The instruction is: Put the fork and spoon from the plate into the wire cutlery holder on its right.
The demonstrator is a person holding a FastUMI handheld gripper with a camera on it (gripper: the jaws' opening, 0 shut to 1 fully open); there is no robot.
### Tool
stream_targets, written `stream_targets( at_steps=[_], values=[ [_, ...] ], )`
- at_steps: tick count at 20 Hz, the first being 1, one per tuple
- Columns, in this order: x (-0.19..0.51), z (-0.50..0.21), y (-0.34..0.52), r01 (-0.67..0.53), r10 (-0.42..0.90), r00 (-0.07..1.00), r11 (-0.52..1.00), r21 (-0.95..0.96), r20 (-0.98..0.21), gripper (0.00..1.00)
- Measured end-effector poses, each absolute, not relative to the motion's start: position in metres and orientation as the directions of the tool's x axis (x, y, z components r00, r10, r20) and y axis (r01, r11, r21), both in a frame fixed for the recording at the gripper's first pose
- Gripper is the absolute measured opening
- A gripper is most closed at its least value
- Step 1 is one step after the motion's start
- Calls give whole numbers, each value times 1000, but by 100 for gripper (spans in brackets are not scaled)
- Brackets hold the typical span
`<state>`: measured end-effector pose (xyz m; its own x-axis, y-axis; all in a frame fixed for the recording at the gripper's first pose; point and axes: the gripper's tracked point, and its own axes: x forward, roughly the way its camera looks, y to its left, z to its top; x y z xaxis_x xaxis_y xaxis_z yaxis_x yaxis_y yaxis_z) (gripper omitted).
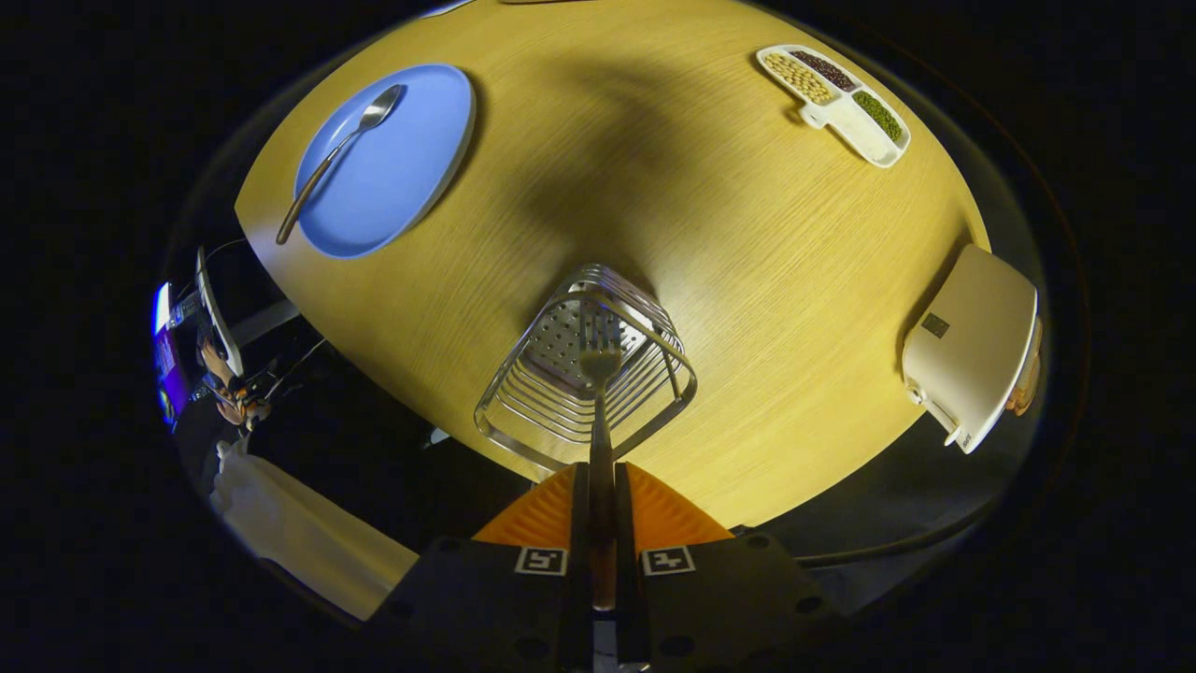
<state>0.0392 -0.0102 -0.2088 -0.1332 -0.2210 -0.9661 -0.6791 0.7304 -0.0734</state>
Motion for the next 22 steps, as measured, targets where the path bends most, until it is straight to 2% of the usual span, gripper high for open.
stream_targets(
  at_steps=[4,6,7,8,10,11,13,17,22],
  values=[
    [52,-202,2,-636,-137,-70,769,-61,-988,21],
    [54,-192,12,-617,-65,-26,786,-35,-998,42],
    [53,-185,18,-609,-30,-11,793,-17,-999,58],
    [53,-179,24,-599,9,10,801,1,-1000,57],
    [49,-167,35,-580,84,50,813,39,-995,76],
    [46,-161,39,-571,114,69,819,55,-991,89],
    [40,-147,45,-554,156,118,830,66,-981,100],
    [34,-118,57,-517,236,269,853,67,-934,100],
    [16,-94,72,-508,323,470,860,48,-822,100]
  ],
)
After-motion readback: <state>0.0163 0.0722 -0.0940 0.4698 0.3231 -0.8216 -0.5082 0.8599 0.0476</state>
